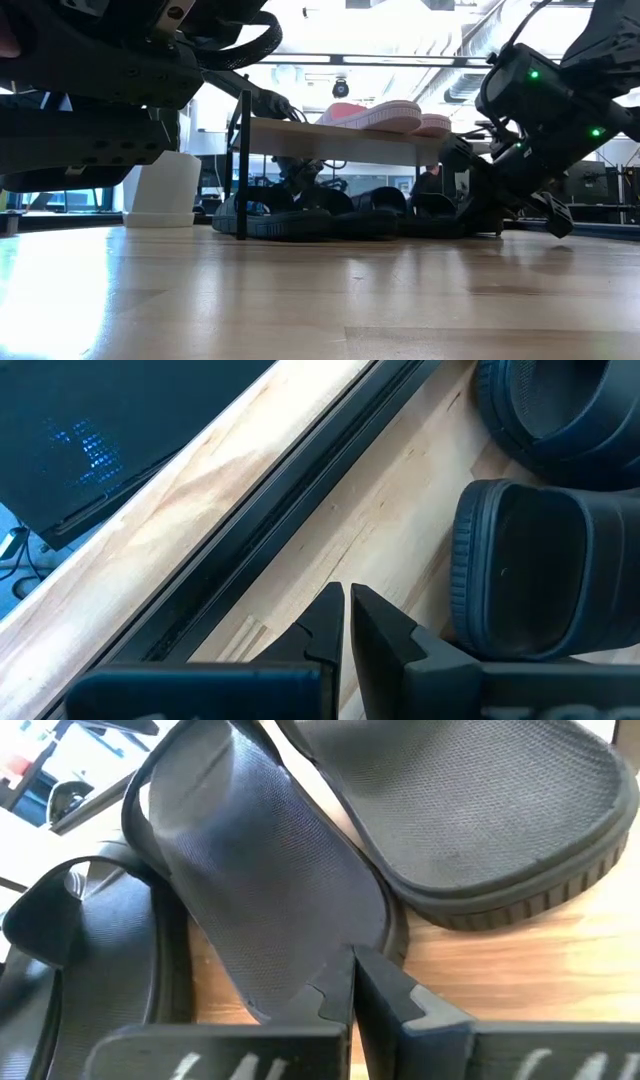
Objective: Pick and place slides into the shelf
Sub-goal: Adjust the black slides under the shelf
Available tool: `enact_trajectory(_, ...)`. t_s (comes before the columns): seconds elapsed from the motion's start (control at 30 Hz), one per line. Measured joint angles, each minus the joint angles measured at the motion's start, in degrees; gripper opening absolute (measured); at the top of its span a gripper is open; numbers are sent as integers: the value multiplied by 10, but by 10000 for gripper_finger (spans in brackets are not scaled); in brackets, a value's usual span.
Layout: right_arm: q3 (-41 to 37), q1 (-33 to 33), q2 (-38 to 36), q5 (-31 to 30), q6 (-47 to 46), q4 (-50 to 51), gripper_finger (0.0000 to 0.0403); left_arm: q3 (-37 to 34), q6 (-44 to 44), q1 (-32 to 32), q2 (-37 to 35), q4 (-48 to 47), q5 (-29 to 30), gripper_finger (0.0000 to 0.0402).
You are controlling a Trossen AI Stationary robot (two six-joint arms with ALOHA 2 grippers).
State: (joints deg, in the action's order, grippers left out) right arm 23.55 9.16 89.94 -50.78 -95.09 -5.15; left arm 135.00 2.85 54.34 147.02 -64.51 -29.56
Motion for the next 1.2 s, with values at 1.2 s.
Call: enact_trajectory(1.2, -1, 48, 0, -61, 240, -258, 0, 0, -11, 0, 0, -1, 0, 12)
